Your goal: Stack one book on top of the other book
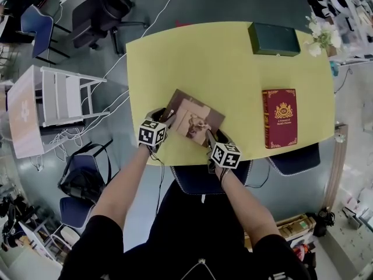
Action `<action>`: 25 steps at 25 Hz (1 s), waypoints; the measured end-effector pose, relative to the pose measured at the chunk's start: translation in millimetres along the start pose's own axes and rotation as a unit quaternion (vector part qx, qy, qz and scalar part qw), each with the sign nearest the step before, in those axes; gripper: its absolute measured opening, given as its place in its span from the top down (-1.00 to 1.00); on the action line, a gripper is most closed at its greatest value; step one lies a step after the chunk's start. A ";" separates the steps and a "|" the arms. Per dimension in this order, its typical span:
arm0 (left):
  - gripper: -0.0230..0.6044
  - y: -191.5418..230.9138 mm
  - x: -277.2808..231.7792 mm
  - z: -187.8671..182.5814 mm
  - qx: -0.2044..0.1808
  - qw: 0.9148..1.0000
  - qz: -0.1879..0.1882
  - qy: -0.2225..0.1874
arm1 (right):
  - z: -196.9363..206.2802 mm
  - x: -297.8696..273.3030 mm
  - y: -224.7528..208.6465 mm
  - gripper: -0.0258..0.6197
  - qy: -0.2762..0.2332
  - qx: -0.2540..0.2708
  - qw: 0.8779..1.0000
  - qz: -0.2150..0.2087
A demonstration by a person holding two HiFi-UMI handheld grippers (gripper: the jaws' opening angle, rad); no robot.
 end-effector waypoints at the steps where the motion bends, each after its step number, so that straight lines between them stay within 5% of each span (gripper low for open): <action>1: 0.22 -0.5 0.6 1.2 0.003 1.000 -0.001 -0.002 | -0.5 -0.1 -0.9 0.32 0.003 0.003 1.000 0.003; 14: 0.33 -31.4 23.5 14.8 0.029 0.999 -0.010 -0.041 | -9.9 24.5 -12.4 0.44 -0.010 0.014 1.000 0.000; 25: 0.35 -80.2 48.2 30.7 0.094 0.994 -0.019 -0.061 | -57.7 45.3 -20.9 0.45 0.015 0.103 0.994 -0.018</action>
Point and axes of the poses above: the fingertips, and each gripper's own axes: x backward along the fingers, y to its left, z out of its underside, the point moved 7 cm from there along x, backward along the fingers, and after that the axes turned 2 degrees about -x, right-handed, at the moved point
